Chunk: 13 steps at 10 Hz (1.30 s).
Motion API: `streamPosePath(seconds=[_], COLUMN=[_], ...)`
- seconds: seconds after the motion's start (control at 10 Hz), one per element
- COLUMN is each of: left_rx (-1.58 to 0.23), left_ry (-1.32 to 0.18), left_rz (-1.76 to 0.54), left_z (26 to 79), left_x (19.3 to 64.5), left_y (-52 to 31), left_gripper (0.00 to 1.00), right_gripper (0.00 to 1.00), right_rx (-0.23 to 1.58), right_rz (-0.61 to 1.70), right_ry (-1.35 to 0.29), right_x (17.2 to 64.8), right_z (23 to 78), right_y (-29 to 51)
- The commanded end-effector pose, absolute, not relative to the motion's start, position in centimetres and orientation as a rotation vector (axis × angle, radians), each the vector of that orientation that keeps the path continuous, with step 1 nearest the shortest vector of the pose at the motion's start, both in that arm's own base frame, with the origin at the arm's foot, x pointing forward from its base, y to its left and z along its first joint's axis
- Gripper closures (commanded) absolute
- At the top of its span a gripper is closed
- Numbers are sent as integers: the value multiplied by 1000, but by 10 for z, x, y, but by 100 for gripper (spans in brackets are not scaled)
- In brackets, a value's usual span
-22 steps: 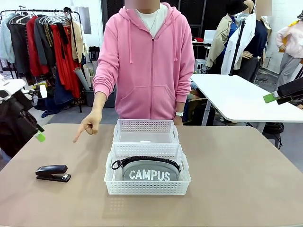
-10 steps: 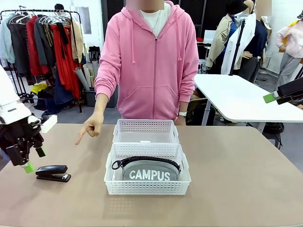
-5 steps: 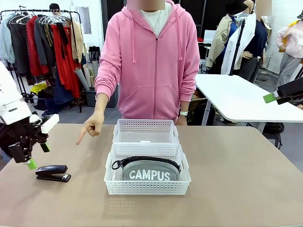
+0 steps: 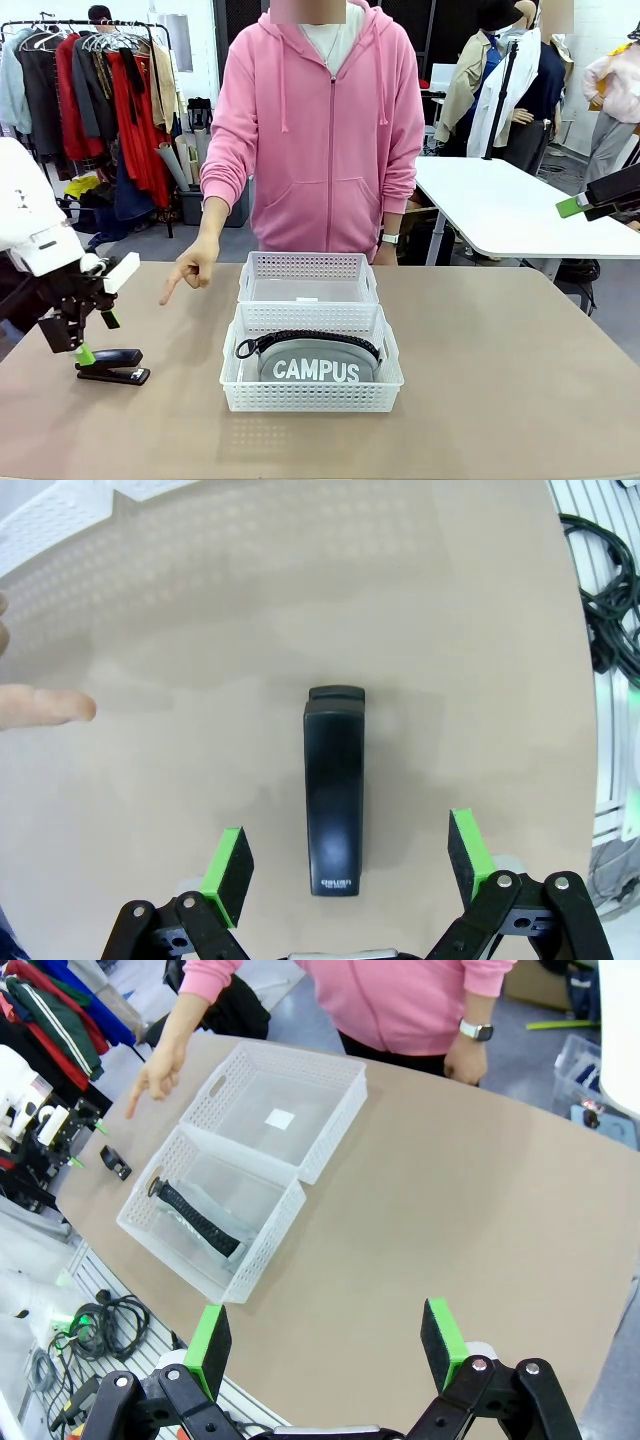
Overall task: Distribute items into two baskets.
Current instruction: Pick up the Stapler that the person points to.
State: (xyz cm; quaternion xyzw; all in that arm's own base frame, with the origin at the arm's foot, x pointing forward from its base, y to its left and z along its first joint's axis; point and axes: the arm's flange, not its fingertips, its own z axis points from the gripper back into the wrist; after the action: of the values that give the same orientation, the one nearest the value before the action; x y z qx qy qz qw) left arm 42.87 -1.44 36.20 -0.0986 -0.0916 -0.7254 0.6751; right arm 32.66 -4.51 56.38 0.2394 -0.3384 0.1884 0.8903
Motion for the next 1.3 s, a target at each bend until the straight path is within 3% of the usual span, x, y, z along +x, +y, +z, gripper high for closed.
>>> streamPosePath(seconds=[0.0,0.9,1.0,1.2], left_rx=[-225,-180,-176,-170], left_ry=[-234,-193,-191,-187], left_rz=[-1656,-1654,-1655,-1648], left_z=[346,302,301,301], left_x=[431,441,440,440], left_y=[-17,-22,-22,-20], left_gripper=[0,0,9,48], right_gripper=[0,0,0,0], right_rx=[491,491,491,491], right_rz=[384,384,384,384], right_ry=[-704,-704,-704,-704], right_x=[326,326,326,326], right_z=[564,564,564,564], right_y=[-46,-46,-46,-46])
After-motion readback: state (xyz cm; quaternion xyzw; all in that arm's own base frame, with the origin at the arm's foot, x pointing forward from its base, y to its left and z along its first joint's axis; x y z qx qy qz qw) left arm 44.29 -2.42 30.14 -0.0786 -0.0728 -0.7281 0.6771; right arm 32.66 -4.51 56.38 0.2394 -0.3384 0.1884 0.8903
